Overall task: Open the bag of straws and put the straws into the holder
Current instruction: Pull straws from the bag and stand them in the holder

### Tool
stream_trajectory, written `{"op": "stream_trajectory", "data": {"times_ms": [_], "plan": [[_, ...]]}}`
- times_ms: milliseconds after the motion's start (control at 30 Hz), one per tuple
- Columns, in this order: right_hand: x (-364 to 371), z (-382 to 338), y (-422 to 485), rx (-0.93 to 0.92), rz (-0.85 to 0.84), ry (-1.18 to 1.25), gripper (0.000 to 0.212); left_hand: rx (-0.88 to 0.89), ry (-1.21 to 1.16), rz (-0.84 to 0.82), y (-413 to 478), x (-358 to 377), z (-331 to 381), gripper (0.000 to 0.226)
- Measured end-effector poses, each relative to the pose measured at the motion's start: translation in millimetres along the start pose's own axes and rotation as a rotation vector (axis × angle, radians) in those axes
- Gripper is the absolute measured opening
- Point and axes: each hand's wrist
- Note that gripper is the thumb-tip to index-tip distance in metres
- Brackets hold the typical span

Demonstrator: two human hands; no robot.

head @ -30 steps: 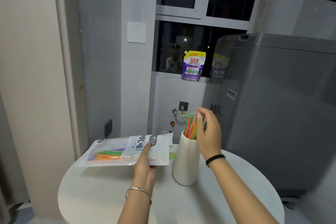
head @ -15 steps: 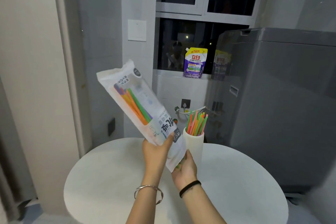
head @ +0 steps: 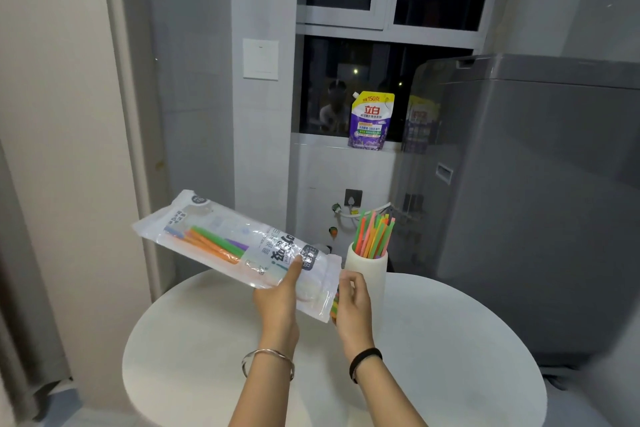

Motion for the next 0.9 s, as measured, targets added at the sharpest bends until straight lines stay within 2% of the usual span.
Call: {"op": "stream_trajectory", "data": {"times_ms": [233,500,633,733,833,900], "plan": [[-5.6,-0.6,6.3,-0.082,0.015,-0.044,0.019,-0.111,-0.033,0.057,1.8,-1.4,-3.3,0.051],[-46.1,-25.9,29.8,-0.135,0.118,-0.048,0.026,-0.374,-0.382,0.074,4.2,-7.9,-0.5,0.047],[-58.2,-30.0,30.9,-0.11,0.173,0.049,0.033,-0.381,-0.355,0.051,3.9,-6.8,-5.3,0.047],[-53.2,-30.2,27.2,-0.061,0.126,0.071,0.028,-0.36,-0.313,0.042,3.5,-4.3,-11.6,0.05],[-46.2,-28.1,24.0,0.043,0.005,0.072,0.011,-0.368,-0.316,0.04,-0.2,0.4,-15.3,0.051],[-44.7,-26.1,23.4,0.118,-0.049,0.062,0.013,-0.369,-0.314,0.042,-2.3,2.6,-16.3,0.051]]}}
Point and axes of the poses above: each hand's wrist, its own y-axis towards the middle knuckle, its own x-axis out of the palm, z = x × y, and after that the axes turned 9 degrees about -y, right-handed
